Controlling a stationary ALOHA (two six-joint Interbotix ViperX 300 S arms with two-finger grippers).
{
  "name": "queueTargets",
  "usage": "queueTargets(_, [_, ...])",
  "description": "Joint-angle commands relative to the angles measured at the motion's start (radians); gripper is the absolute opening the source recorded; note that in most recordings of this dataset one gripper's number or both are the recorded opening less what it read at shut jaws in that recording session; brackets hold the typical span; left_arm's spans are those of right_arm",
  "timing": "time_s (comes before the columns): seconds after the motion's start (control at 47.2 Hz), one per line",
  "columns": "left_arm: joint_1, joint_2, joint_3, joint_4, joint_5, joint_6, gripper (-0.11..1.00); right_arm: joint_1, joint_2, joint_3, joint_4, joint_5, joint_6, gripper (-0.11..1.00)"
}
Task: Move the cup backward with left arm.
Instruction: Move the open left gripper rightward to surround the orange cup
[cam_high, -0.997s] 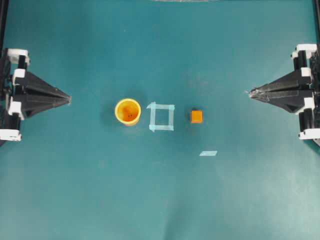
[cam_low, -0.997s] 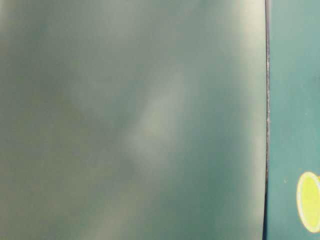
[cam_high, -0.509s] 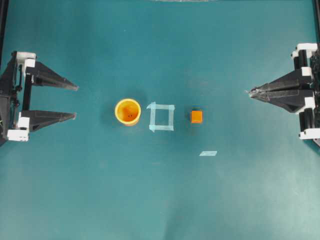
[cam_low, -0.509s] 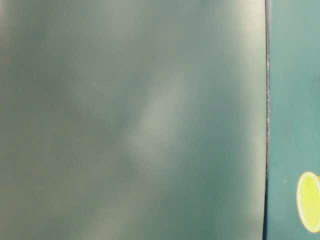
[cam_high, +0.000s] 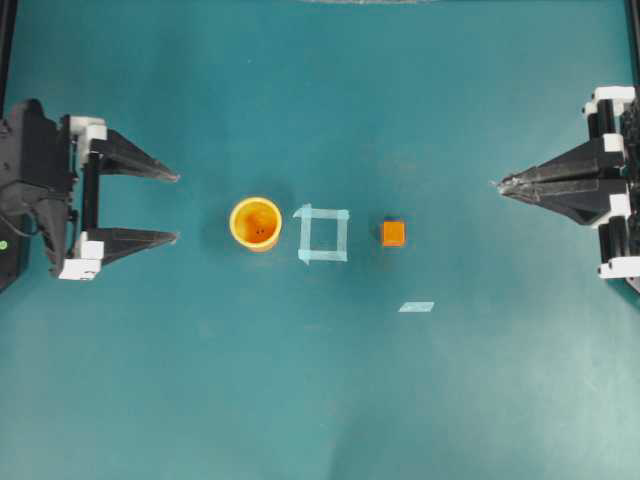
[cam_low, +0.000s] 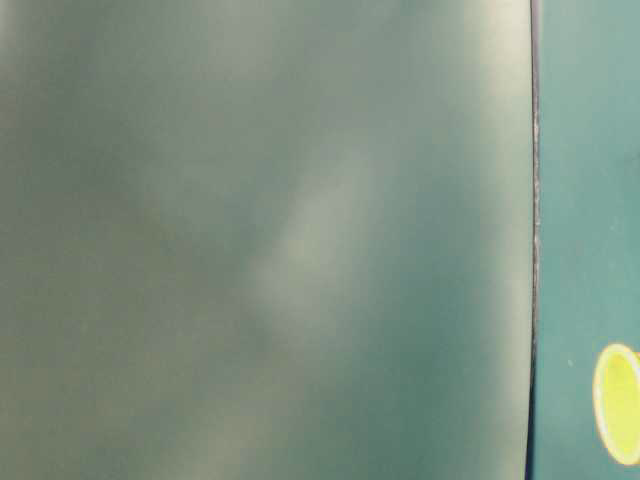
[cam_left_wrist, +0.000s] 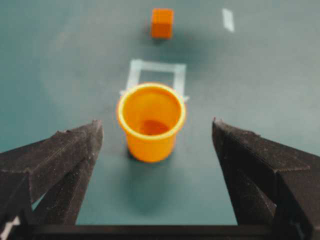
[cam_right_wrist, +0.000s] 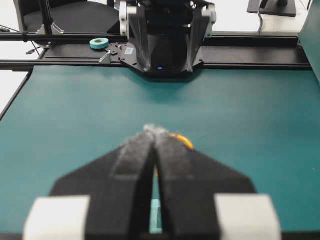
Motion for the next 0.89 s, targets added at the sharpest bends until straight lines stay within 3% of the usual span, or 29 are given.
queueTargets(0.0, [0.003, 0.061, -0.002, -0.002, -0.067, -0.002, 0.84, 0.002, 0.0, -0.031, 0.002, -0.003, 0.0, 0.0])
queueTargets(0.403, [0.003, 0.411, -0.055, -0.002, -0.238, 0.0, 0.84, 0.002, -0.005, -0.034, 0.003, -0.003, 0.0, 0.0])
queueTargets(0.869, [0.009, 0.592, -0.179, -0.003, -0.252, 0.023, 0.84, 0.002, -0.025, -0.037, 0.002, -0.003, 0.0, 0.0])
